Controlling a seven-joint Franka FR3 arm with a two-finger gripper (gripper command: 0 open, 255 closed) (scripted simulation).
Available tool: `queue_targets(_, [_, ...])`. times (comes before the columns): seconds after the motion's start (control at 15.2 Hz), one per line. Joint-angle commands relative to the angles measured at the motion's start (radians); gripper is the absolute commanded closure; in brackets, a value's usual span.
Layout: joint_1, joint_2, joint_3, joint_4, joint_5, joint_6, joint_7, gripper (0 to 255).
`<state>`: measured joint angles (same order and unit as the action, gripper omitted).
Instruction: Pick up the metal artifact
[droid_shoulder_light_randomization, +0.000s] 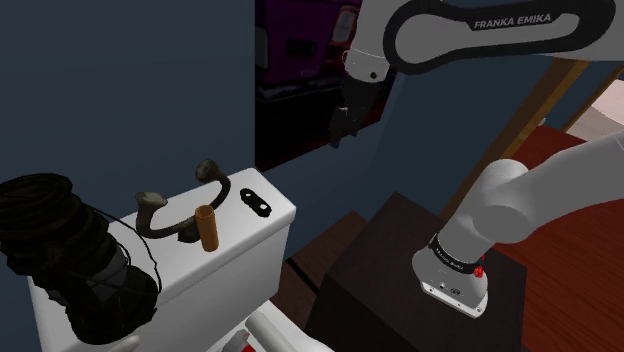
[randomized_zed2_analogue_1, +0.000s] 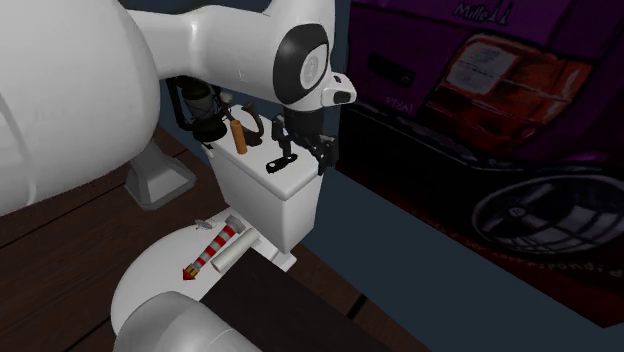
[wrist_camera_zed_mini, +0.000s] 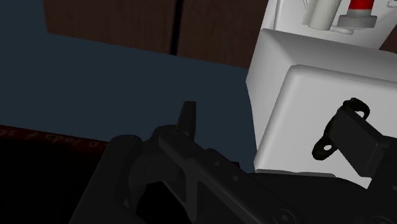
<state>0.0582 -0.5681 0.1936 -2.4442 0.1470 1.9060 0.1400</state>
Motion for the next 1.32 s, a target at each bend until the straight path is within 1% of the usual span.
queue_targets(0.0, [0.009,0.059,0.034,0.010,0.016,0.054,0.038,0])
queue_targets(0.33, [0.021,0.220,0.106,0.051,0.029,0.183,0.122,0])
queue_targets(0.59, [0.028,0.362,0.158,0.107,0.012,0.276,0.197,0])
queue_targets(0.92, [0.041,0.553,0.208,0.205,-0.048,0.371,0.306,0])
queue_targets(1.19, [0.070,0.710,0.224,0.306,-0.119,0.424,0.399,0])
queue_targets(1.25, [0.072,0.718,0.222,0.301,-0.123,0.436,0.401,0])
